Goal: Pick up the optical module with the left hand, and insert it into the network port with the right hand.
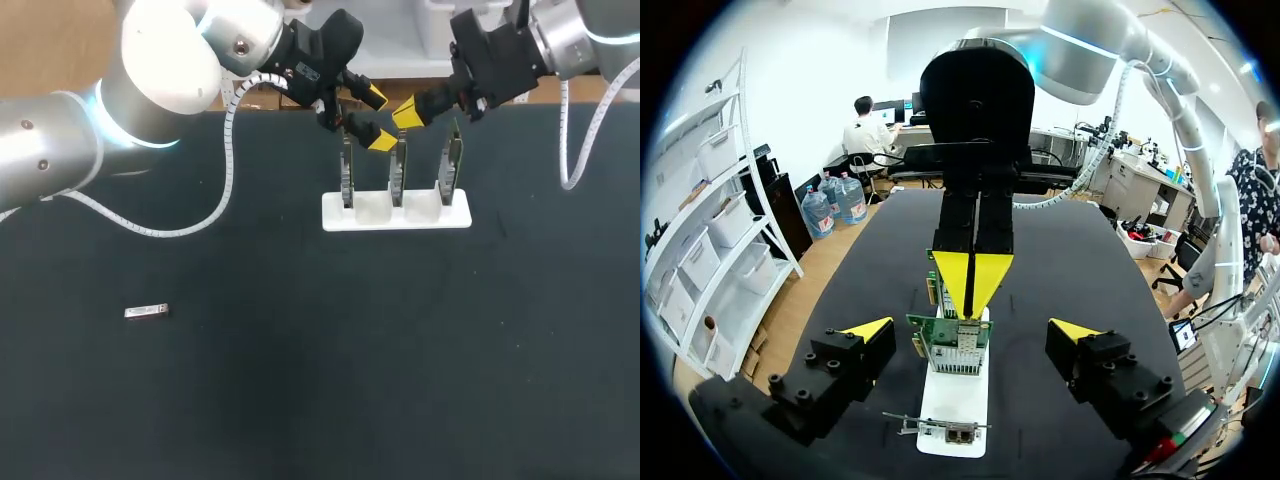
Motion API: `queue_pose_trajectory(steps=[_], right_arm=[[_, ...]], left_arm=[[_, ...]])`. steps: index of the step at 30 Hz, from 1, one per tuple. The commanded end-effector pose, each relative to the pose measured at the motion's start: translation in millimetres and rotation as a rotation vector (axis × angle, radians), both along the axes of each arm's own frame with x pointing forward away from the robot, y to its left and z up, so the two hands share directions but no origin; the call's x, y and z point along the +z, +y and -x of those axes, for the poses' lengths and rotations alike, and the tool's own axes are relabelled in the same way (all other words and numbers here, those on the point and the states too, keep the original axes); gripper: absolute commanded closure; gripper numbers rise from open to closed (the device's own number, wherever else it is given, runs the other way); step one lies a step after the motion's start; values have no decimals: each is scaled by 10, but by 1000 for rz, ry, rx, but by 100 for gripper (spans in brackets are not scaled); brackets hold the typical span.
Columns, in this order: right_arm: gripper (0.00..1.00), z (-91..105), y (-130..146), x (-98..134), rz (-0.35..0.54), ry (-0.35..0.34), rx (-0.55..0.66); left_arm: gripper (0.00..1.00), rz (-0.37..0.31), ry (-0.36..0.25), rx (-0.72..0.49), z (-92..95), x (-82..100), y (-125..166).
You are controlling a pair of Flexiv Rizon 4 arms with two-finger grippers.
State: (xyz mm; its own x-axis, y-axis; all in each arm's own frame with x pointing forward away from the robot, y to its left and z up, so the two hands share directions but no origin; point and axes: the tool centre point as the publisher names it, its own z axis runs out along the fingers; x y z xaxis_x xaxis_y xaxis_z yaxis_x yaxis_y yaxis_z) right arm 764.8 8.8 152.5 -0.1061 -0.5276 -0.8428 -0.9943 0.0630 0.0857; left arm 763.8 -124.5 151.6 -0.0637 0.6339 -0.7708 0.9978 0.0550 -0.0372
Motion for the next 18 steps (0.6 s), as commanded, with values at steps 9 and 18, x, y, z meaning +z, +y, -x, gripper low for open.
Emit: queue_pose_trajectory(steps=[9, 18], right_arm=[[100, -14, 12, -37, 6, 16, 5], [100, 5, 25, -67, 0, 21, 1]], left_arm=[[0, -5, 3, -2, -17, 4, -7], [0, -5, 3, -2, -17, 4, -7]])
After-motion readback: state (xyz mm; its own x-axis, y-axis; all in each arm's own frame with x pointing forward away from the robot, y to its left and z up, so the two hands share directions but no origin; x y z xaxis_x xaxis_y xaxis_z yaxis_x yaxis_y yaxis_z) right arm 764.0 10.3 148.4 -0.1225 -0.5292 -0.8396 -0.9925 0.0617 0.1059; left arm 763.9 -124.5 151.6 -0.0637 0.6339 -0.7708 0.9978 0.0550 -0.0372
